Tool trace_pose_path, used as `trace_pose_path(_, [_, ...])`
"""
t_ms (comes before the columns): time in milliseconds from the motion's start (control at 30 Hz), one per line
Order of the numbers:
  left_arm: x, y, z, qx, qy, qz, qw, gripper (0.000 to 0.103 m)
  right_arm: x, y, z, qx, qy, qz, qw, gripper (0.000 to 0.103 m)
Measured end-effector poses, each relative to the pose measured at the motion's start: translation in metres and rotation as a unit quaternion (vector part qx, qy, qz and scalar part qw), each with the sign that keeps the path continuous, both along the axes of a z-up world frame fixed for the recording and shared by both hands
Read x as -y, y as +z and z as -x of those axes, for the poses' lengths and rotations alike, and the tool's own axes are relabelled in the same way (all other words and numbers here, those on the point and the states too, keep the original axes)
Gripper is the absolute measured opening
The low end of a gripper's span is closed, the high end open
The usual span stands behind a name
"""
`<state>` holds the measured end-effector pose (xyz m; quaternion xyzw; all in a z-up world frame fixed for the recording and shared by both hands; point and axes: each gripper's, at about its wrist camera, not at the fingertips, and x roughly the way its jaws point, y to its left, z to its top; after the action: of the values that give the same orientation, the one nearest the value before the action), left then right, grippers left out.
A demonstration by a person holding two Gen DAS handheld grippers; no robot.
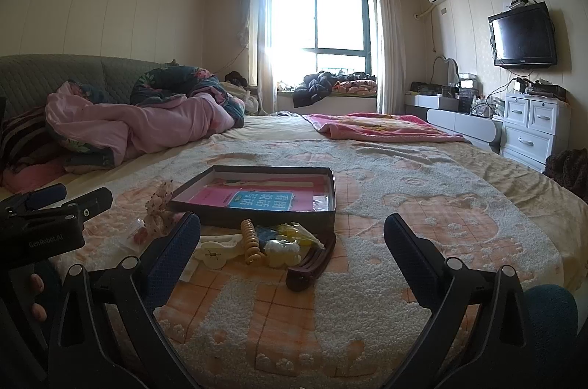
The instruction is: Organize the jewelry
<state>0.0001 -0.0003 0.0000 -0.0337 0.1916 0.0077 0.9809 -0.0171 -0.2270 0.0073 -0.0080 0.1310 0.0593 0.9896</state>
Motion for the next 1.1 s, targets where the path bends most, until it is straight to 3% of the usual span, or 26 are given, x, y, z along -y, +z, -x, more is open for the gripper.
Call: trace_pose_path(1100, [-0.003, 0.010, 0.003, -0.002, 0.004, 0.002, 1.0000, 0.093, -0.007, -0.005, -0.007, -0.012, 0.018, 0.003, 1.000, 0.097])
